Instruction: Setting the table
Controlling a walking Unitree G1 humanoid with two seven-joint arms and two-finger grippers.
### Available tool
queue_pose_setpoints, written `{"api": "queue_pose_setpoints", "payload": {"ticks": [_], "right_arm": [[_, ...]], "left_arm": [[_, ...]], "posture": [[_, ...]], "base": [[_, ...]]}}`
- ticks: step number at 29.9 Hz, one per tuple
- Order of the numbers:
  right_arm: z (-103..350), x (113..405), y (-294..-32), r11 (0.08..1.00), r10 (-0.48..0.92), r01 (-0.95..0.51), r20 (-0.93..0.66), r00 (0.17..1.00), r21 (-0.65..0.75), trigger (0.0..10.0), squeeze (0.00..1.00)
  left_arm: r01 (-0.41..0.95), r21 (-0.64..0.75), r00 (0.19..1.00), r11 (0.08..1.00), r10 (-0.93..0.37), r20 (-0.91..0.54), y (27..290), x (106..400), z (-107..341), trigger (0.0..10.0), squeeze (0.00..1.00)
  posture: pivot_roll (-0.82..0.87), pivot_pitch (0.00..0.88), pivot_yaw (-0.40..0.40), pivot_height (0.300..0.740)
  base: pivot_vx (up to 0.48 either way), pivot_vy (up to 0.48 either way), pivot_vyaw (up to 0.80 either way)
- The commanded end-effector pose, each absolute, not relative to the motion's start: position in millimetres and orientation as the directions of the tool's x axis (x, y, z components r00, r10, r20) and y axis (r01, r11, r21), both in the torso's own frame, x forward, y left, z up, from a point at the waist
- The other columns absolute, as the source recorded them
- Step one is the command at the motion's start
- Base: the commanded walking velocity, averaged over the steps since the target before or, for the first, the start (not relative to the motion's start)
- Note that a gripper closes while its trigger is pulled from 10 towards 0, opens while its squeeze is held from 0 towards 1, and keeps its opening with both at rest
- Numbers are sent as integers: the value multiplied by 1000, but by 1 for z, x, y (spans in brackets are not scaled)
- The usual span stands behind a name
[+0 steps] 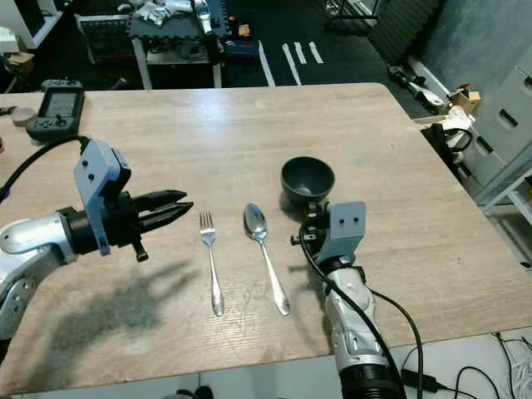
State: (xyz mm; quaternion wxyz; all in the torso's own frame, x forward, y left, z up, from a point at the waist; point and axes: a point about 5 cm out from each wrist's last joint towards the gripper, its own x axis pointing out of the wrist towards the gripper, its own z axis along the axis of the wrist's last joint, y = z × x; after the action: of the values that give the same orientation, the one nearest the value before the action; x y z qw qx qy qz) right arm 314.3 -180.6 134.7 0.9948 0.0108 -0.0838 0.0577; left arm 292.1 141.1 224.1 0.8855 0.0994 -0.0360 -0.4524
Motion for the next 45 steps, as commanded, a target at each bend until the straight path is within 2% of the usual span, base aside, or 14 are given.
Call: {"api": "queue_pose_setpoints", "payload": {"ticks": [1,7,11,19,21,22,37,45], "right_arm": [[155,311,-185,994,52,-73,237,970,79,10000,0],[185,297,-182,988,-10,-41,331,944,147,10000,0],[174,278,-169,987,-31,-19,301,953,161,10000,0],[157,267,-163,987,-76,39,240,968,157,10000,0],[156,268,-162,987,-75,38,236,969,157,10000,0],[158,270,-160,986,-66,27,237,969,163,10000,0],[162,275,-159,987,-33,-5,234,972,161,10000,0],[159,276,-159,985,-33,-3,209,977,171,10000,0]], "left_arm": [[742,218,653,634,-757,-16,144,295,220,10000,0],[672,166,726,722,-686,45,144,292,219,10000,0],[526,147,838,838,-540,78,147,284,211,10000,0],[417,201,898,886,-436,59,147,263,192,10000,0],[372,177,920,911,-387,60,149,263,188,10000,0],[284,173,950,943,-301,81,152,264,184,10000,0],[193,176,970,965,-214,112,147,271,180,10000,0],[196,175,969,965,-217,115,144,273,179,10000,0]], "posture": [[42,96,80,740],[23,91,77,740],[9,86,73,740],[12,66,61,740],[12,56,59,740],[10,51,56,740],[3,35,42,740],[1,35,44,740]], "base": [[0,0,0],[0,0,0],[0,0,0],[0,0,0],[0,0,0],[0,0,0],[0,0,0],[0,0,-711]]}}
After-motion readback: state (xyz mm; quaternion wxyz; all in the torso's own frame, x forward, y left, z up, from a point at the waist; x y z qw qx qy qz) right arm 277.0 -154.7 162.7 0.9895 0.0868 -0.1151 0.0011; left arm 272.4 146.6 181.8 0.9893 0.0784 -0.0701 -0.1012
